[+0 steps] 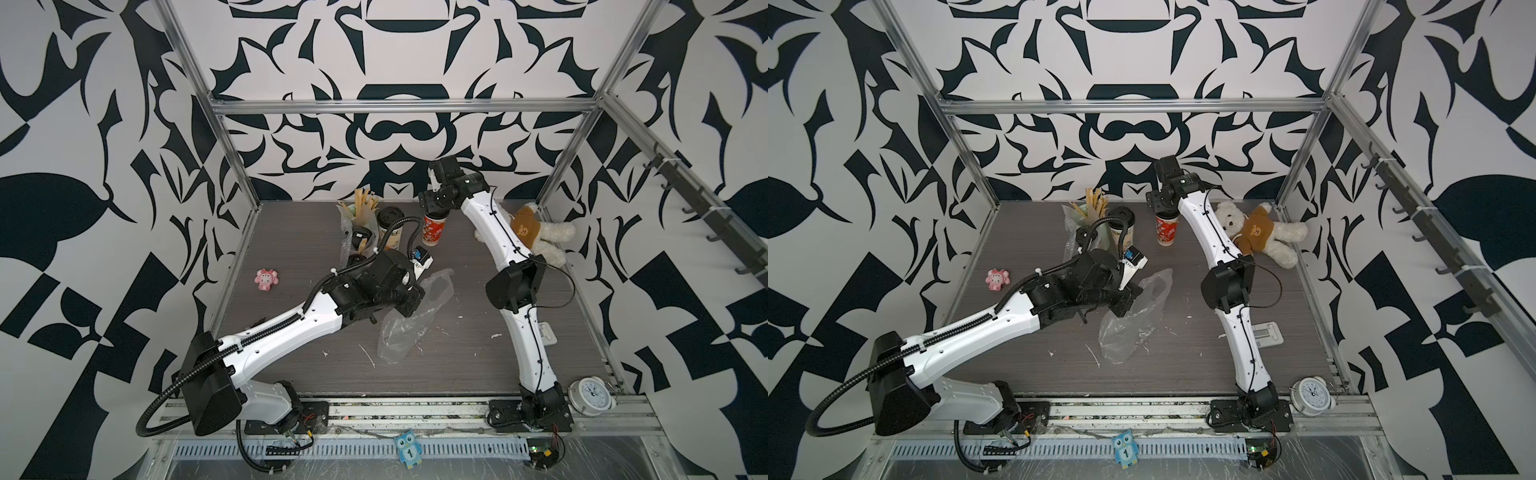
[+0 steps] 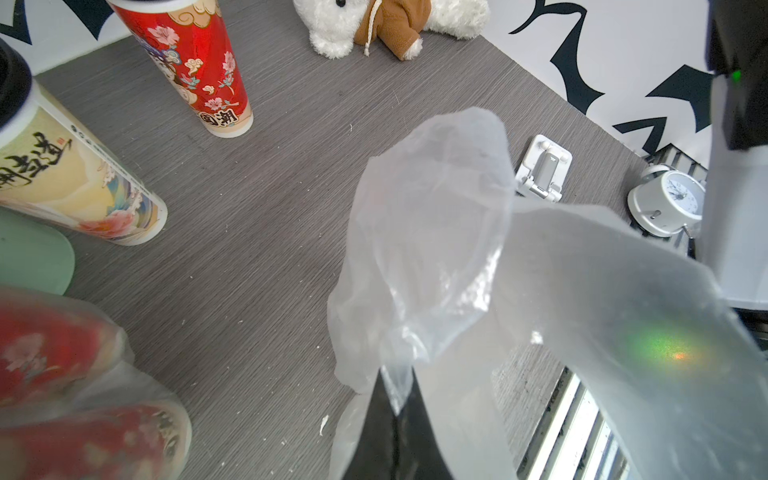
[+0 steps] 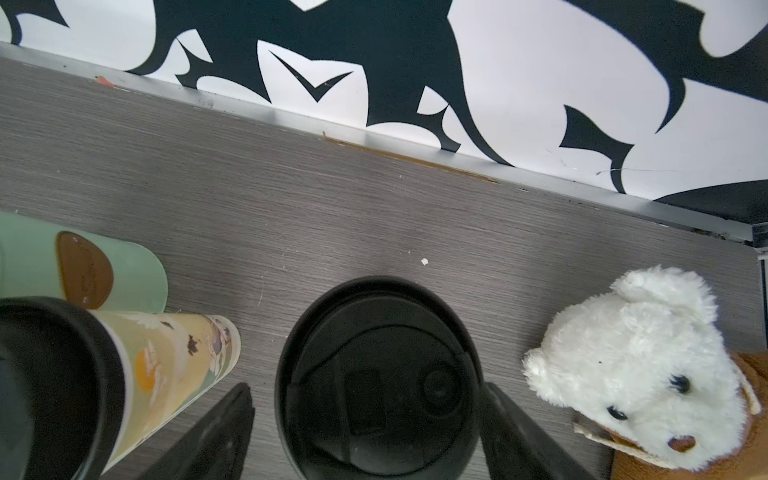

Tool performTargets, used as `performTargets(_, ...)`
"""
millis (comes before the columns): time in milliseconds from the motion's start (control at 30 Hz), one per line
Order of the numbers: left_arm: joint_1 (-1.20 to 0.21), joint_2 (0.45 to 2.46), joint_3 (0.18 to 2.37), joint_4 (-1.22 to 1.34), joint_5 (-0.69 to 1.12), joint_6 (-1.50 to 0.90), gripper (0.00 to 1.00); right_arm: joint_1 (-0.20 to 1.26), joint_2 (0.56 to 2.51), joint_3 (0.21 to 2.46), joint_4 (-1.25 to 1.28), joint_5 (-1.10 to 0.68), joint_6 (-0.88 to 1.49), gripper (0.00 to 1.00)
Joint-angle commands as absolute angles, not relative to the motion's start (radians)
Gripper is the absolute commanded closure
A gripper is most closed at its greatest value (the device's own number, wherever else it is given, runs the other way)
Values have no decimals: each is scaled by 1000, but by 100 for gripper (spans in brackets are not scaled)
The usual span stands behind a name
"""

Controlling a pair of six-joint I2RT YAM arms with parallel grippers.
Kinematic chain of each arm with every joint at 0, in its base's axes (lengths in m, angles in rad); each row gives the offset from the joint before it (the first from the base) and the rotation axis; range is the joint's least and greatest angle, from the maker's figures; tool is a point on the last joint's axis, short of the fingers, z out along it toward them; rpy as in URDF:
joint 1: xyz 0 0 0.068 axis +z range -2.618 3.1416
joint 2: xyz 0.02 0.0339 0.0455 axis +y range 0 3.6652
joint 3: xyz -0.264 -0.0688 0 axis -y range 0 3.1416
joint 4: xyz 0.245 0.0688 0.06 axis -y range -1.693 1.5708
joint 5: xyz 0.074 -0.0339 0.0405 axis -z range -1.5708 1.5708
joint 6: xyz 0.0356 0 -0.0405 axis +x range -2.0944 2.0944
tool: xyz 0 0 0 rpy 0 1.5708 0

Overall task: Pack milk tea into plastic carrier bags
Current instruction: Pick up the milk tea cup at the center of the board.

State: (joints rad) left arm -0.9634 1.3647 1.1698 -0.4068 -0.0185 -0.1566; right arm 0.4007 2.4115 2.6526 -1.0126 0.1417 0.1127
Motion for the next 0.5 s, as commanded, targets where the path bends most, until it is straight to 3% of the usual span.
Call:
performTargets(0,-966,1364,1157,-397,-5,-158,100,407,2359,2659,-972,163,121,13)
performTargets(467,-967,1358,1151,-396,-5,-170,100,406,2376,2654,-956,184,104,11)
